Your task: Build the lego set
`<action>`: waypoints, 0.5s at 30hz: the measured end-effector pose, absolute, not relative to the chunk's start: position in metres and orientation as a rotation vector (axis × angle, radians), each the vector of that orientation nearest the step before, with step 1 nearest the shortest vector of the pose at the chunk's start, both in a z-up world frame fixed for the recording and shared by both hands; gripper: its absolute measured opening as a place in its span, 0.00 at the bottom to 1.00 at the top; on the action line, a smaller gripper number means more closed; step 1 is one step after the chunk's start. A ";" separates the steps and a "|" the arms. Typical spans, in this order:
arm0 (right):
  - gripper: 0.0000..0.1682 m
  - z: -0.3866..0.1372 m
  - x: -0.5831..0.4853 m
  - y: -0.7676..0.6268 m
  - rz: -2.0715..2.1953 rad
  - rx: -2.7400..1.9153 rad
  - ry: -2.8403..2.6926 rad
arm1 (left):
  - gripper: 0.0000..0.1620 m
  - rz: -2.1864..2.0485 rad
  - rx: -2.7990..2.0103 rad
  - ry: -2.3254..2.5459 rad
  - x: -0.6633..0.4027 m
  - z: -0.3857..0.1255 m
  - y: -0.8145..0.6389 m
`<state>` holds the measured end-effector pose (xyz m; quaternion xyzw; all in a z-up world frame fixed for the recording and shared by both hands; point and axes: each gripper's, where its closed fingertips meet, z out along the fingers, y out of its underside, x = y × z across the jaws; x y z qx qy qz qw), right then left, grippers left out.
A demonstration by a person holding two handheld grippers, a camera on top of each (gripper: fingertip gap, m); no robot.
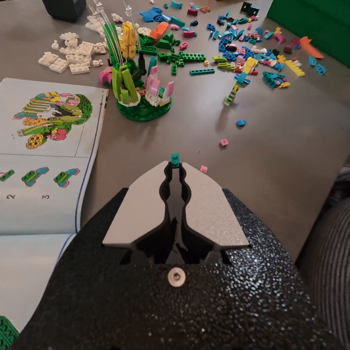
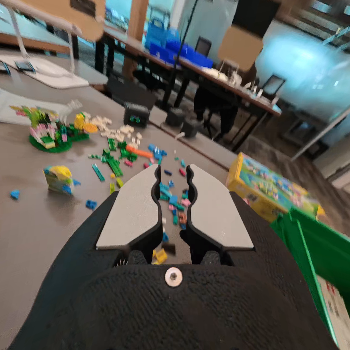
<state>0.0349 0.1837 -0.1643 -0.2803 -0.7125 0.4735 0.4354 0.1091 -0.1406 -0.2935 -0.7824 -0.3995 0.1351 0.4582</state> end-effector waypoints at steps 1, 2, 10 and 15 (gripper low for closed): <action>0.15 -0.176 0.035 0.193 1.153 -0.743 -1.816 | 0.04 0.353 -1.938 -0.984 0.106 -0.295 -0.140; 0.15 -0.188 0.036 0.200 1.136 -0.781 -1.862 | 0.04 0.372 -1.951 -0.980 0.104 -0.297 -0.139; 0.15 -0.240 0.032 0.228 1.047 -0.943 -2.008 | 0.04 0.521 -1.983 -0.958 0.091 -0.297 -0.141; 0.08 -0.247 0.008 0.244 1.018 -1.128 -1.939 | 0.04 0.514 -2.013 -0.989 0.087 -0.304 -0.135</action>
